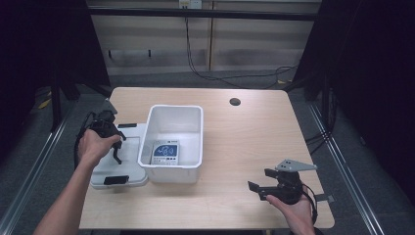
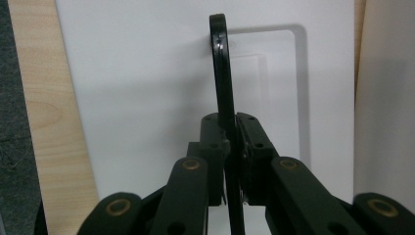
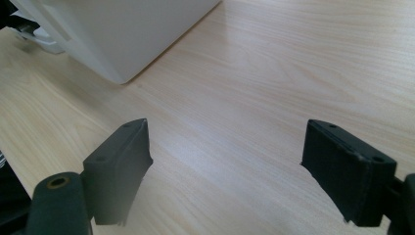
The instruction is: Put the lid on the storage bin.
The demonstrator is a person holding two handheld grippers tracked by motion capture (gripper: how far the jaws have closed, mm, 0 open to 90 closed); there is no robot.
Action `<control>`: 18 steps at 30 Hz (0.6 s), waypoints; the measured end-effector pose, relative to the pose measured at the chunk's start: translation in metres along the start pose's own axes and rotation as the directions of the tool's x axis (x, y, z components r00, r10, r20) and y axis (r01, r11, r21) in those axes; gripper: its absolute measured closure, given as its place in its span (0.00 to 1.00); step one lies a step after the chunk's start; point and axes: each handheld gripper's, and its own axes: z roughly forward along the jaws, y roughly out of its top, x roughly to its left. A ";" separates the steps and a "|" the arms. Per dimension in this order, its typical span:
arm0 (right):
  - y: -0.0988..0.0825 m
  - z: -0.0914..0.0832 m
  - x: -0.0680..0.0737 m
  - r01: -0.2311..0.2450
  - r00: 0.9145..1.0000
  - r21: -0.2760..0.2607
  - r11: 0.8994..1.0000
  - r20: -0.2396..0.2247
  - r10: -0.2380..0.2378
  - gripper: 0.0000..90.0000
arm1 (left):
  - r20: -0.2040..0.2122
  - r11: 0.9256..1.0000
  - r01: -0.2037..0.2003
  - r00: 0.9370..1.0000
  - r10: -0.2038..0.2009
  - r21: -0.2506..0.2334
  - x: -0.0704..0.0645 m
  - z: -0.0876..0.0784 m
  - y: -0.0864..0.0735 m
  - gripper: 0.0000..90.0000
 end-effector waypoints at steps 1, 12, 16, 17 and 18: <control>0.000 0.000 0.000 -0.001 1.000 0.000 1.000 0.002 0.001 0.20 | 0.002 1.000 0.007 1.000 -0.007 0.000 0.000 0.000 0.000 0.92; 0.000 0.001 0.000 0.002 1.000 0.003 1.000 -0.004 -0.002 0.20 | -0.035 1.000 -0.003 0.999 0.004 0.020 -0.008 -0.003 0.000 0.94; 0.000 0.001 0.001 0.003 1.000 0.005 1.000 -0.005 -0.003 0.20 | -0.030 1.000 -0.012 0.999 0.013 0.016 -0.011 -0.007 0.001 0.94; 0.000 0.001 0.000 0.004 1.000 0.005 1.000 -0.004 -0.004 0.20 | -0.024 1.000 -0.016 1.000 0.017 0.015 -0.011 -0.009 0.001 0.94; 0.000 0.001 0.000 0.004 1.000 0.006 1.000 -0.005 -0.004 0.20 | -0.021 1.000 -0.023 0.999 0.024 0.017 -0.011 -0.010 0.000 0.94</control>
